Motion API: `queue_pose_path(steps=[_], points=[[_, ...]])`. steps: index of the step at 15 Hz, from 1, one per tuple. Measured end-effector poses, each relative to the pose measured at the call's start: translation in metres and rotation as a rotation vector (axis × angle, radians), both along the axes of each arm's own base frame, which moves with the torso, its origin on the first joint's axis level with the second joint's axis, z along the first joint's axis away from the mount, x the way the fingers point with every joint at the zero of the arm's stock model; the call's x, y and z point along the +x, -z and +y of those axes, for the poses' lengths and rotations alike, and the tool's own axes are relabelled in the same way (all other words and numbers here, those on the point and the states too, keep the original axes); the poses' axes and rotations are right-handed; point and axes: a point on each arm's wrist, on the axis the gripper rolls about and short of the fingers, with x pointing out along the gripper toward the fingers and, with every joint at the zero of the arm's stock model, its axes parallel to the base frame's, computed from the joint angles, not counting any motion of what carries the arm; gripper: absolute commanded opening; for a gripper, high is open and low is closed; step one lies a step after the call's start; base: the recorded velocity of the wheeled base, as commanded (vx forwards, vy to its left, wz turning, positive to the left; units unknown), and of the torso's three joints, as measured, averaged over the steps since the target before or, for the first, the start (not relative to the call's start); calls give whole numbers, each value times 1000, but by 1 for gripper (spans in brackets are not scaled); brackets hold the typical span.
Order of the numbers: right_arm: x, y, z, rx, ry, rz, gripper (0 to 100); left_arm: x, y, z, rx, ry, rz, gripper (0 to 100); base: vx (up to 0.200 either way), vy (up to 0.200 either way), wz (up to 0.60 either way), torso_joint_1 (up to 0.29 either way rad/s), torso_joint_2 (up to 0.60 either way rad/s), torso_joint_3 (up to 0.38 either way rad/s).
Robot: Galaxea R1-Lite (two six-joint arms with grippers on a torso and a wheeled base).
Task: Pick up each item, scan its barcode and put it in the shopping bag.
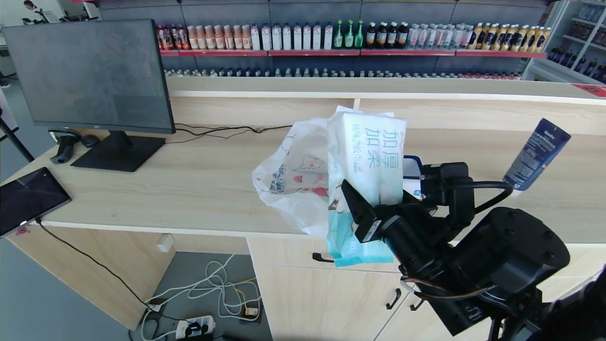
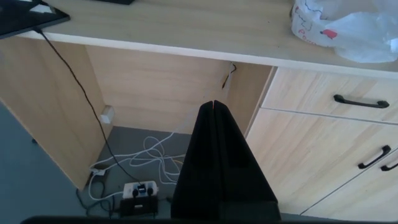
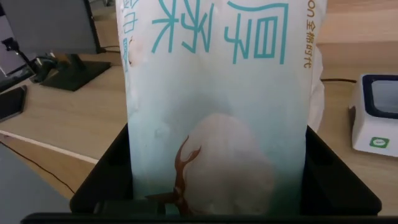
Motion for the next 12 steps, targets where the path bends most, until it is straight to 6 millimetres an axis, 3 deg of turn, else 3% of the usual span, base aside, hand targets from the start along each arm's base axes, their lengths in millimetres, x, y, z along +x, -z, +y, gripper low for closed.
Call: queue_pose_path(steps=[3,5,7,12], points=[[7,-7,8,19,26,-22,0,0,0,0,0,0,0,0,0,0,0,0,0,0],[18,-26,19,88,39,-78,0,0,0,0,0,2,0,0,0,0,0,0,0,0],[35,-41,31,130,54,-100,0,0,0,0,0,1,0,0,0,0,0,0,0,0],[81,-44,39,167,105,-16,0,0,0,0,0,0,0,0,0,0,0,0,0,0]])
